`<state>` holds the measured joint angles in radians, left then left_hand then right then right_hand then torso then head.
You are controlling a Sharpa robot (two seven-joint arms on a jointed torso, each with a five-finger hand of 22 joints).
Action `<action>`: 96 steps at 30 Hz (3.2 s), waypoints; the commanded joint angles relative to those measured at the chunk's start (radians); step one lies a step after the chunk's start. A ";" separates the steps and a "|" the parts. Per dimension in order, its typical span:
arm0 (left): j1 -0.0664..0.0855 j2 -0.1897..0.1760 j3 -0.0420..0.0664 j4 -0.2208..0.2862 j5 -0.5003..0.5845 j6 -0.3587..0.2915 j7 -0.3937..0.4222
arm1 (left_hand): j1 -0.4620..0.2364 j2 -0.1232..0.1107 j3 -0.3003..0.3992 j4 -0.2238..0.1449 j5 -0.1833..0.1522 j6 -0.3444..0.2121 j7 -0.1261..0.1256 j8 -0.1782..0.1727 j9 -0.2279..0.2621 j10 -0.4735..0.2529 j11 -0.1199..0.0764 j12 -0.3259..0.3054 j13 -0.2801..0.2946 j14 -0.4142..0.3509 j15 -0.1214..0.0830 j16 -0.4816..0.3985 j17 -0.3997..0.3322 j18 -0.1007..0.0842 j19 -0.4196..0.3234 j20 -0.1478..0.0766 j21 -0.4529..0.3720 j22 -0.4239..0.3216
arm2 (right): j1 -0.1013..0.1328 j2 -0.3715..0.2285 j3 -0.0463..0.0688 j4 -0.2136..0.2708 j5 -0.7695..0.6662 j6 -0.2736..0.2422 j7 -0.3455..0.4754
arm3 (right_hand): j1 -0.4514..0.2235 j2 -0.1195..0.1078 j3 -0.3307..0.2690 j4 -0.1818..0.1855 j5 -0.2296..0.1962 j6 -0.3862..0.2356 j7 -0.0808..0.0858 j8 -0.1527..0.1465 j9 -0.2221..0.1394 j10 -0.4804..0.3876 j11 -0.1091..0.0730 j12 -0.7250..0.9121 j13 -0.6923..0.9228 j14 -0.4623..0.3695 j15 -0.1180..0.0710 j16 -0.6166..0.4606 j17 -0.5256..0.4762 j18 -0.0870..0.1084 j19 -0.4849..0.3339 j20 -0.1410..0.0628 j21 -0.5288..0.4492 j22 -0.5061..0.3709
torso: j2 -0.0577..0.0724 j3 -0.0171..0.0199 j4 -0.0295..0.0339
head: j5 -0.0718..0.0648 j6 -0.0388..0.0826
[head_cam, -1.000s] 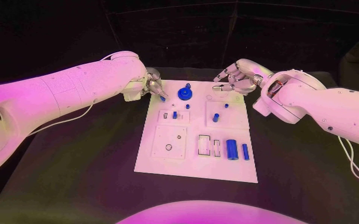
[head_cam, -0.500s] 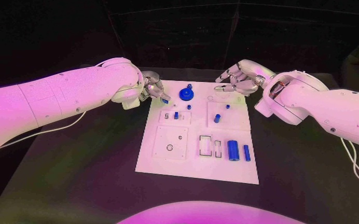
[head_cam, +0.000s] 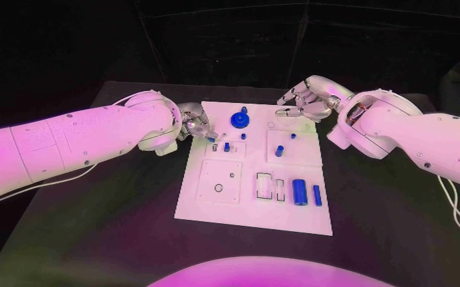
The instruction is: Assemble the parts on the task board
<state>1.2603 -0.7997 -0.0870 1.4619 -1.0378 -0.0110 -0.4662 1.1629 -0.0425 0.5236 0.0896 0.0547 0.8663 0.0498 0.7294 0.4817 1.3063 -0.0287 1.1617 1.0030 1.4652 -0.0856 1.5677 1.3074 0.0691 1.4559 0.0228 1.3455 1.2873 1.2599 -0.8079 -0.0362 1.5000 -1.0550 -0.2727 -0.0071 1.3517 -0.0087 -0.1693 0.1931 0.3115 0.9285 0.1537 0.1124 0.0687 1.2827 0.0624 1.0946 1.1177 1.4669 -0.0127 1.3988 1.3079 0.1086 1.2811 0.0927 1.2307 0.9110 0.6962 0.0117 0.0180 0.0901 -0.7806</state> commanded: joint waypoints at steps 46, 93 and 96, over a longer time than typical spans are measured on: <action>-0.031 0.009 -0.002 0.018 -0.078 0.026 -0.008 | -0.017 -0.039 0.122 -0.131 0.000 0.015 -0.013 0.017 0.003 0.012 -0.005 0.006 0.002 0.106 -0.004 0.003 0.263 -0.005 0.008 -0.001 0.004 0.004 | 0.002 0.003 0.000 -0.003 0.002 0.014 0.007 | 0.008 -0.001 0.001 -0.007 0.005 -0.003 -0.003 0.005 0.000 0.003 -0.001 0.005 0.000 0.048 -0.004 -0.004 0.007 0.013 0.004 -0.003 -0.003 -0.001 | 0.000 0.0016 -0.0006 | 0.003 -0.015; -0.031 0.027 -0.005 0.004 -0.077 0.031 -0.037 | -0.170 -0.069 -0.042 -0.024 0.000 0.042 -0.022 0.044 0.002 0.017 -0.012 0.016 0.006 0.106 -0.011 0.003 0.263 -0.006 0.011 -0.008 0.003 0.010 | 0.002 0.001 0.000 -0.007 0.002 0.015 0.006 | 0.005 0.005 -0.003 -0.004 0.007 -0.002 -0.003 0.007 0.000 0.002 -0.001 0.005 -0.001 0.048 -0.004 -0.005 0.007 0.013 0.003 -0.003 -0.006 -0.004 | 0.000 0.0015 -0.0013 | 0.003 -0.017; -0.031 0.028 -0.004 0.003 -0.077 0.031 -0.040 | -0.172 -0.070 -0.049 -0.021 0.000 0.043 -0.023 0.046 0.002 0.018 -0.012 0.018 0.008 0.106 -0.011 0.003 0.263 -0.006 0.012 -0.009 0.005 0.012 | 0.002 0.001 0.000 -0.007 0.002 0.015 0.006 | 0.005 0.005 -0.003 -0.004 0.007 -0.002 -0.003 0.007 0.000 0.002 -0.001 0.005 -0.001 0.048 -0.004 -0.005 0.007 0.013 0.003 -0.003 -0.006 -0.004 | 0.000 0.0013 -0.0019 | 0.003 -0.018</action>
<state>1.2286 -0.7728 -0.0915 1.4646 -1.1119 0.0125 -0.4934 1.0010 -0.1145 0.4798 0.0693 0.0559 0.9078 0.0235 0.7726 0.4842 1.3205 -0.0429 1.1753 1.0105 1.4680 -0.0900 1.5677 1.3074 0.0691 1.4624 0.0162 1.3446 1.2980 1.2598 -0.8065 -0.0364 1.4921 -1.0551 -0.2615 -0.0066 1.3516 -0.0088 -0.1693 0.1931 0.3115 0.9285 0.1537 0.1124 0.0688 1.2827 0.0624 1.0946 1.1176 1.4669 -0.0127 1.3989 1.3075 0.1085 1.2811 0.0927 1.2307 0.9078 0.6967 0.0134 0.0164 0.0933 -0.7983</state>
